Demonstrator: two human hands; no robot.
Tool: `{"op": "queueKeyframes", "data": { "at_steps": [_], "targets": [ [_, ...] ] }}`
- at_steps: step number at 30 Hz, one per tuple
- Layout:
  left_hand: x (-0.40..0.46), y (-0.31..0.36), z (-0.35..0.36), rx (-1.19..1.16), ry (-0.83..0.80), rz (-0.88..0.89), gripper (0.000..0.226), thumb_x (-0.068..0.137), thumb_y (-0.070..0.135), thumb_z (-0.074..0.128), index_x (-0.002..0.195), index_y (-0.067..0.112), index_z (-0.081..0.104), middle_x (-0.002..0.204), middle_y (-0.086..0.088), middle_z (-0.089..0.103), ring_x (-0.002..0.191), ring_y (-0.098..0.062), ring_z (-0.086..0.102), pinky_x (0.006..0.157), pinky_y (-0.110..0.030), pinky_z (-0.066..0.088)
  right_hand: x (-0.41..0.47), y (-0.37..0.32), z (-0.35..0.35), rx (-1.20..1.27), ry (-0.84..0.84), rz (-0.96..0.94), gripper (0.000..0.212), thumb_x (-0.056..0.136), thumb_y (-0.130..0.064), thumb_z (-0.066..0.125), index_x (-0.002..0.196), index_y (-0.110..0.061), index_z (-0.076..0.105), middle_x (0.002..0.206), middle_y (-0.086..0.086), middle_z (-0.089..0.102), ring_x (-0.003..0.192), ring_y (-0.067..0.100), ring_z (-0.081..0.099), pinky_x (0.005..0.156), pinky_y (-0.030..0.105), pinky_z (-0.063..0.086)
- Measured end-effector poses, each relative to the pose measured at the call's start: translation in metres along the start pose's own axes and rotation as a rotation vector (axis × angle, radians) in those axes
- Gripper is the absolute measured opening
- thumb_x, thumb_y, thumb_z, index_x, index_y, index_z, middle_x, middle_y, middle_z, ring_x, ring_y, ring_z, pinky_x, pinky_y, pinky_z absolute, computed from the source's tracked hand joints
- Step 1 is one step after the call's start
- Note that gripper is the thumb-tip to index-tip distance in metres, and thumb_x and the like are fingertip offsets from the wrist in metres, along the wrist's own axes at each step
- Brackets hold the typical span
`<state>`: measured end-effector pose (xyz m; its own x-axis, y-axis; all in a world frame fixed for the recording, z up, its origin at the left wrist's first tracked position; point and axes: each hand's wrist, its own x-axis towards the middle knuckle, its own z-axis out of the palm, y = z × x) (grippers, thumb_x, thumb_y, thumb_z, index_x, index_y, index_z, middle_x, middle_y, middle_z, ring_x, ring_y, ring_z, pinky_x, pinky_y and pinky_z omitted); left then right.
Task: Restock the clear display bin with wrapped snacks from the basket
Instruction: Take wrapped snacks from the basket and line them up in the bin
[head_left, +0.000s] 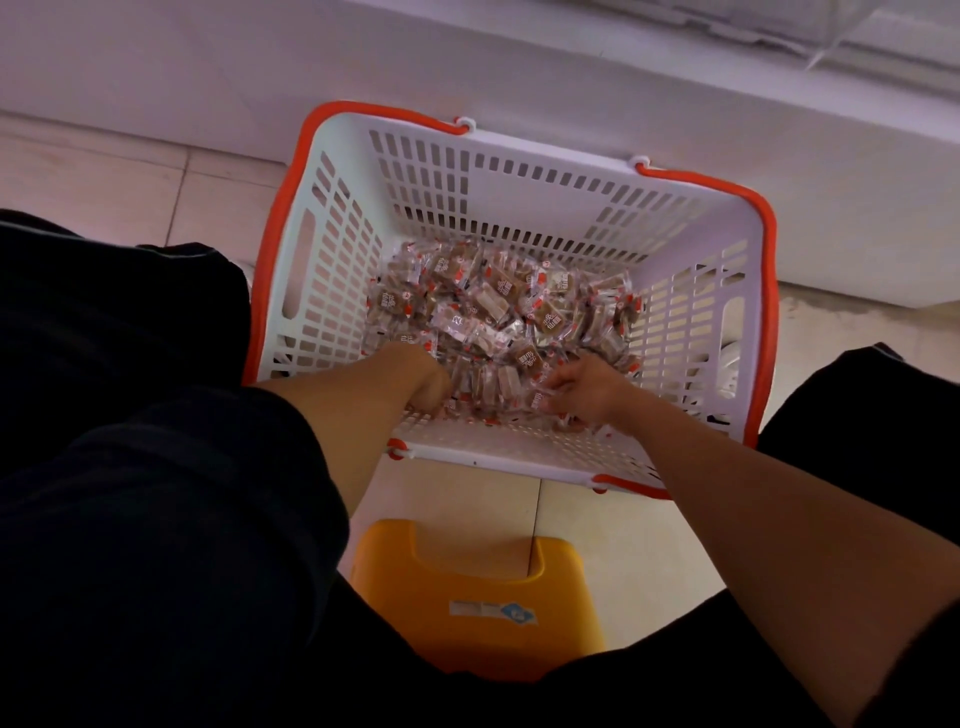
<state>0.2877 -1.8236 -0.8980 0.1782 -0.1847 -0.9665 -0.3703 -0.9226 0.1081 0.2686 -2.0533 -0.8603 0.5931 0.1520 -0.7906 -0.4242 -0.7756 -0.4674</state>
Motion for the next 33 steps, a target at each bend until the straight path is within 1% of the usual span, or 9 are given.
{"op": "queueKeyframes", "data": {
  "at_steps": [3, 8, 11, 14, 17, 21, 25, 29, 33],
  "targets": [
    [-0.009, 0.000, -0.004, -0.107, 0.072, 0.009, 0.060, 0.098, 0.031, 0.061, 0.152, 0.019, 0.038, 0.155, -0.008, 0.038, 0.135, -0.030, 0.045, 0.105, -0.041, 0.043, -0.004, -0.004, -0.004, 0.017, -0.013, -0.009, 0.037, 0.083, 0.000, 0.074, 0.119, 0.006, 0.065, 0.097, 0.009, 0.062, 0.081, 0.013, 0.057, 0.056, 0.004, 0.045],
    [-0.029, -0.004, -0.004, -0.603, 0.184, 0.014, 0.054, 0.090, 0.015, 0.072, 0.140, 0.011, 0.051, 0.133, -0.013, 0.057, 0.105, -0.028, 0.065, 0.082, -0.036, 0.057, -0.019, -0.020, -0.020, 0.096, -0.049, -0.023, 0.030, 0.076, -0.003, 0.081, 0.103, -0.004, 0.069, 0.081, 0.005, 0.068, 0.070, 0.018, 0.065, 0.068, 0.037, 0.060],
    [-0.050, -0.002, -0.012, -0.931, 0.293, 0.104, 0.032, 0.093, 0.012, 0.068, 0.124, 0.005, 0.064, 0.109, -0.014, 0.070, 0.081, -0.018, 0.073, 0.067, -0.031, 0.061, -0.039, -0.043, -0.036, 0.071, -0.088, -0.125, 0.026, 0.074, -0.004, 0.083, 0.097, -0.010, 0.072, 0.081, 0.005, 0.072, 0.064, 0.012, 0.067, 0.057, 0.025, 0.054],
    [-0.095, 0.004, -0.043, -1.186, 0.323, 0.316, 0.033, 0.098, 0.011, 0.061, 0.131, 0.013, 0.062, 0.116, -0.013, 0.070, 0.095, -0.023, 0.072, 0.084, -0.037, 0.060, -0.069, -0.077, -0.069, 0.026, -0.001, -0.256, 0.031, 0.073, -0.011, 0.085, 0.102, -0.017, 0.077, 0.087, -0.002, 0.075, 0.072, 0.010, 0.068, 0.062, 0.020, 0.053],
    [-0.159, 0.013, -0.076, -1.436, 0.237, 0.574, 0.040, 0.100, -0.005, 0.048, 0.132, 0.017, 0.056, 0.114, -0.016, 0.072, 0.096, -0.026, 0.073, 0.076, -0.034, 0.061, -0.114, -0.111, -0.107, 0.098, 0.139, -0.412, 0.031, 0.074, -0.005, 0.084, 0.103, -0.011, 0.077, 0.091, 0.000, 0.075, 0.075, 0.006, 0.064, 0.068, 0.014, 0.052],
    [-0.255, 0.011, -0.108, -1.411, 0.184, 0.824, 0.039, 0.101, 0.000, 0.043, 0.126, 0.026, 0.057, 0.113, -0.013, 0.073, 0.097, -0.031, 0.072, 0.074, -0.043, 0.061, -0.186, -0.143, -0.140, 0.157, 0.255, -0.670, 0.031, 0.072, -0.003, 0.083, 0.102, -0.009, 0.075, 0.105, 0.001, 0.073, 0.089, 0.013, 0.066, 0.083, 0.022, 0.050],
    [-0.338, 0.012, -0.124, -1.312, 0.073, 0.969, 0.049, 0.101, 0.038, 0.034, 0.137, 0.013, 0.055, 0.126, -0.019, 0.062, 0.099, -0.035, 0.067, 0.076, -0.043, 0.058, -0.240, -0.168, -0.156, 0.115, 0.339, -0.865, 0.037, 0.076, -0.004, 0.080, 0.110, -0.013, 0.068, 0.105, 0.002, 0.074, 0.096, 0.011, 0.070, 0.085, 0.026, 0.056],
    [-0.373, 0.026, -0.118, -1.300, 0.365, 0.918, 0.036, 0.104, 0.024, 0.041, 0.133, 0.010, 0.057, 0.116, -0.015, 0.067, 0.092, -0.031, 0.069, 0.069, -0.038, 0.060, -0.264, -0.185, -0.157, -0.064, 0.394, -0.926, 0.069, 0.086, -0.008, 0.074, 0.139, -0.036, 0.041, 0.135, -0.011, 0.061, 0.122, 0.001, 0.058, 0.090, 0.026, 0.054],
    [-0.383, 0.037, -0.119, -1.290, 0.563, 0.898, 0.028, 0.104, 0.013, 0.044, 0.123, 0.007, 0.064, 0.101, -0.015, 0.069, 0.082, -0.024, 0.068, 0.064, -0.037, 0.057, -0.270, -0.199, -0.159, -0.208, 0.448, -0.955, 0.086, 0.088, -0.015, 0.073, 0.153, -0.039, 0.022, 0.148, -0.016, 0.047, 0.136, -0.005, 0.041, 0.105, 0.024, 0.045]
  ]
}}
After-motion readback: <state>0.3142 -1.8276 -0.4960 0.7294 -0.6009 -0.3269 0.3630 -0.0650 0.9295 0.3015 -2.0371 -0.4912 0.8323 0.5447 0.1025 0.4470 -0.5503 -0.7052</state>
